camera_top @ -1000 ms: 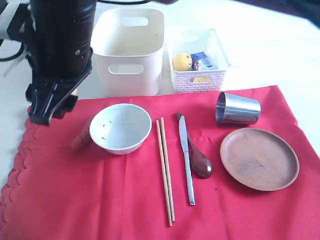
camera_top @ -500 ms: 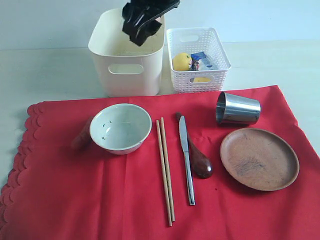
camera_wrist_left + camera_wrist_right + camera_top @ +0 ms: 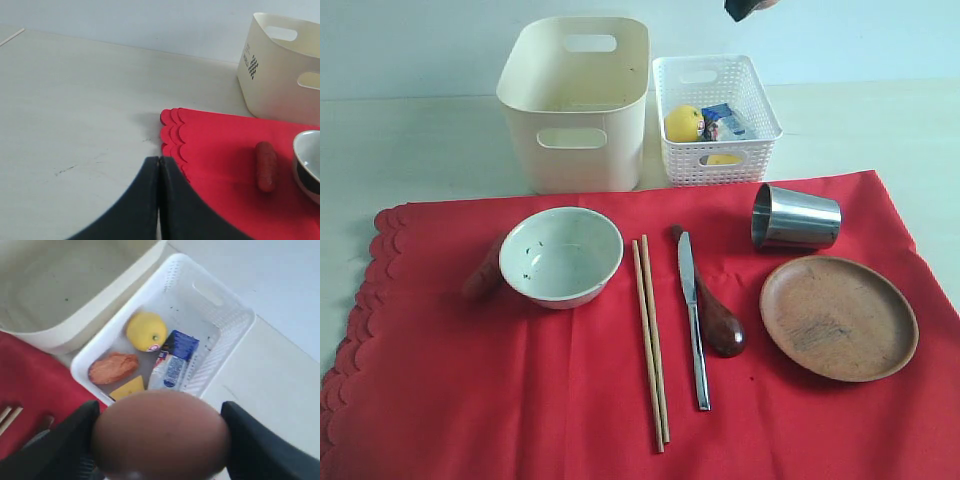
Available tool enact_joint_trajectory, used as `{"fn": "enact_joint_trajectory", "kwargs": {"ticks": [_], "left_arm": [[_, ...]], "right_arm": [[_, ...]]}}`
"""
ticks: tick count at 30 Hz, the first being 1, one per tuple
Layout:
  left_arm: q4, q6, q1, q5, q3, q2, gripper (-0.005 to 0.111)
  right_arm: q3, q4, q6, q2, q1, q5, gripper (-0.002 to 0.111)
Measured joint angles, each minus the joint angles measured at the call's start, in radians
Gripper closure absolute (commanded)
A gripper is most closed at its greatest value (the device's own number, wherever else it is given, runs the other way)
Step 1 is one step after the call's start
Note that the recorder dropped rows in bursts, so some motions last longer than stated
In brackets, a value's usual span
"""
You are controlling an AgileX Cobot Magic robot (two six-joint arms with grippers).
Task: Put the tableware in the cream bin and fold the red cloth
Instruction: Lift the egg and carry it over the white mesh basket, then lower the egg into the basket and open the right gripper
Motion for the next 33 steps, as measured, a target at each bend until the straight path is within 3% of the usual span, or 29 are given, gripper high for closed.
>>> {"fn": "enact_joint_trajectory", "kwargs": {"ticks": [6, 18, 23, 28, 33], "left_arm": [[0.000, 0.000, 0.000, 0.000, 0.000, 0.000, 0.107], [0.000, 0.000, 0.000, 0.000, 0.000, 0.000, 0.107], [0.000, 0.000, 0.000, 0.000, 0.000, 0.000, 0.107], [0.000, 0.000, 0.000, 0.000, 0.000, 0.000, 0.107], [0.000, 0.000, 0.000, 0.000, 0.000, 0.000, 0.107]], "right_arm": [[0.000, 0.035, 0.000, 0.074, -0.094, -0.018, 0.105], [0.000, 0.230, -0.002, 0.302, -0.098, -0.181, 0.105], [0.000, 0.305, -0.092, 0.340, -0.098, -0.188, 0.104], [0.000, 0.367, -0.162, 0.370, -0.098, -0.182, 0.091], [0.000, 0.371, -0.170, 0.388, -0.098, -0.176, 0.063]]}}
